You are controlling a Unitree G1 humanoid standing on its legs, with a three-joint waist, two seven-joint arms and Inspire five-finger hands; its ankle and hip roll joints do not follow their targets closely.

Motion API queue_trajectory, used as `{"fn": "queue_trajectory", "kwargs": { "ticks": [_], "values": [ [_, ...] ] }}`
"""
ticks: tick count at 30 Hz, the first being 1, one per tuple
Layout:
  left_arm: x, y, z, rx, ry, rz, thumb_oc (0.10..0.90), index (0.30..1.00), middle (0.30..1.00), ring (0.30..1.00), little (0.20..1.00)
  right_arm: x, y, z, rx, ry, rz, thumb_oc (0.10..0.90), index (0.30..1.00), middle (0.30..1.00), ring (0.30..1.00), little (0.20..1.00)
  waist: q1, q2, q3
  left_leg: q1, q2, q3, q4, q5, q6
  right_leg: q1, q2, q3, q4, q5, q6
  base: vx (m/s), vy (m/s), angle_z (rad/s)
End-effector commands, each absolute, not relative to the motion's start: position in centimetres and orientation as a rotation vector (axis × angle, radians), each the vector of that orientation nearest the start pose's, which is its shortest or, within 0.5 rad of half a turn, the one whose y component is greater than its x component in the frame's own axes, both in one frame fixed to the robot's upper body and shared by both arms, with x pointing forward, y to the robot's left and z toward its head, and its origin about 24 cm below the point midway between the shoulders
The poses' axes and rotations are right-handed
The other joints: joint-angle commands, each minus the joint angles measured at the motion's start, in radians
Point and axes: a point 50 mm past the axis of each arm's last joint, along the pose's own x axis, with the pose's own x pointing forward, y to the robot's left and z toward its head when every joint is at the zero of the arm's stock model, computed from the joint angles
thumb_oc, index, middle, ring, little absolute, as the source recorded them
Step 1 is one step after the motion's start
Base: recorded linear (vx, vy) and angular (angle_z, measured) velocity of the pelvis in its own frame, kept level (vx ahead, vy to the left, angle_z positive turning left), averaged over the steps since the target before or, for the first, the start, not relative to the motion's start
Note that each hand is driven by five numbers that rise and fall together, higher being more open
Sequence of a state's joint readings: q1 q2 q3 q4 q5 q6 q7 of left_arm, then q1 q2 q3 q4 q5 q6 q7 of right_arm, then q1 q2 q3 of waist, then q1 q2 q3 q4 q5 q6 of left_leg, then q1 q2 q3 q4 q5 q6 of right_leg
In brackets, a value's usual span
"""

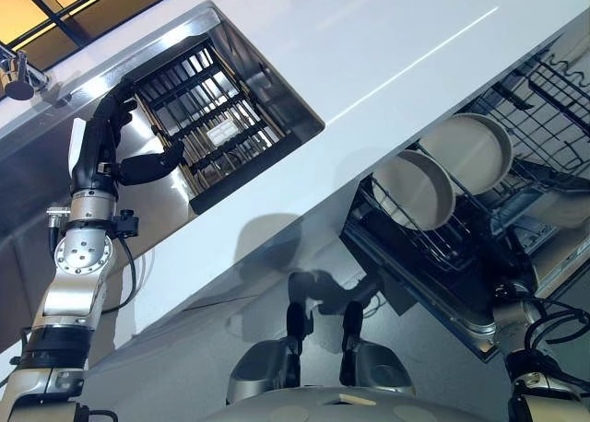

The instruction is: Pick up plates and place into dishwasher.

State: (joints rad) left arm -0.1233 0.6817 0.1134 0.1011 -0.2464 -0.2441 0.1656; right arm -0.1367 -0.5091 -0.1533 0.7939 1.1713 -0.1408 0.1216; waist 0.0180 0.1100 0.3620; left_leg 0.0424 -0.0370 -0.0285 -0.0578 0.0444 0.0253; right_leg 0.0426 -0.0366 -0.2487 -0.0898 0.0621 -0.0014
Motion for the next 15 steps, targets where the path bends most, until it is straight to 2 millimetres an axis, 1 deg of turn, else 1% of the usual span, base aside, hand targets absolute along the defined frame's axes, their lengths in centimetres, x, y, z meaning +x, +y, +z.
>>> {"fn": "queue_trajectory", "kwargs": {
  "ticks": [1,2,4,7,9,10,12,15],
  "values": [
    [26.7,28.8,19.5,0.424,-0.616,0.233,0.800,0.900,0.900,0.900,0.900,31.0,-26.3,9.0,0.693,-0.283,0.175,0.800,0.900,0.900,0.900,0.900,0.051,-0.009,-0.078,-0.040,-0.039,0.026,0.087,-0.088,-0.021,-0.067,-0.017,-0.032,0.312,-0.254,0.008,0.05,0.066,0.13],
    [26.7,28.8,19.4,0.422,-0.613,0.232,0.800,0.900,0.900,0.900,0.900,31.2,-25.6,9.4,0.696,-0.295,0.206,0.800,0.900,0.900,0.900,0.900,0.052,-0.009,-0.080,-0.038,-0.041,0.025,0.085,-0.087,-0.021,-0.064,-0.017,-0.033,0.307,-0.252,0.008,0.05,0.072,0.11],
    [26.9,28.6,19.2,0.415,-0.604,0.229,0.800,0.900,0.900,0.900,0.900,31.9,-23.6,10.7,0.701,-0.325,0.274,0.800,0.900,0.900,0.900,0.900,0.058,-0.008,-0.083,-0.036,-0.044,0.022,0.085,-0.086,-0.020,-0.055,-0.019,-0.035,0.292,-0.244,0.010,0.04,0.065,0.08],
    [27.0,28.3,18.7,0.408,-0.592,0.222,0.800,0.900,0.900,0.900,0.900,32.7,-21.3,12.4,0.672,-0.358,0.349,0.800,0.900,0.900,0.900,0.900,0.069,-0.011,-0.088,-0.034,-0.048,0.018,0.084,-0.084,-0.018,-0.042,-0.018,-0.036,0.269,-0.233,0.010,0.05,0.055,0.07],
    [27.1,28.1,18.6,0.407,-0.585,0.216,0.800,0.900,0.900,0.900,0.900,33.1,-20.2,13.2,0.644,-0.377,0.386,0.800,0.900,0.900,0.900,0.900,0.076,-0.012,-0.090,-0.033,-0.050,0.015,0.087,-0.084,-0.016,-0.035,-0.018,-0.037,0.260,-0.228,0.010,0.04,0.041,0.09],
    [27.2,27.9,18.5,0.404,-0.581,0.211,0.800,0.900,0.900,0.900,0.900,33.3,-19.4,14.0,0.645,-0.388,0.416,0.800,0.900,0.900,0.900,0.900,0.083,-0.014,-0.092,-0.034,-0.051,0.012,0.089,-0.084,-0.015,-0.032,-0.019,-0.039,0.257,-0.225,0.010,0.03,0.029,0.07],
    [27.4,27.8,18.5,0.402,-0.576,0.200,0.800,0.900,0.900,0.900,0.900,33.8,-18.4,15.3,0.640,-0.409,0.451,0.800,0.900,0.900,0.900,0.900,0.093,-0.016,-0.092,-0.036,-0.053,0.008,0.094,-0.085,-0.014,-0.027,-0.019,-0.042,0.252,-0.221,0.010,0.03,0.024,0.05],
    [27.7,27.3,18.3,0.402,-0.568,0.176,0.800,0.900,0.900,0.900,0.900,34.6,-17.3,16.8,0.641,-0.431,0.480,0.800,0.900,0.900,0.900,0.900,0.108,-0.022,-0.096,-0.035,-0.058,0.003,0.100,-0.086,-0.013,-0.013,-0.017,-0.045,0.224,-0.204,0.013,0.04,0.028,0.09]
  ]
}}
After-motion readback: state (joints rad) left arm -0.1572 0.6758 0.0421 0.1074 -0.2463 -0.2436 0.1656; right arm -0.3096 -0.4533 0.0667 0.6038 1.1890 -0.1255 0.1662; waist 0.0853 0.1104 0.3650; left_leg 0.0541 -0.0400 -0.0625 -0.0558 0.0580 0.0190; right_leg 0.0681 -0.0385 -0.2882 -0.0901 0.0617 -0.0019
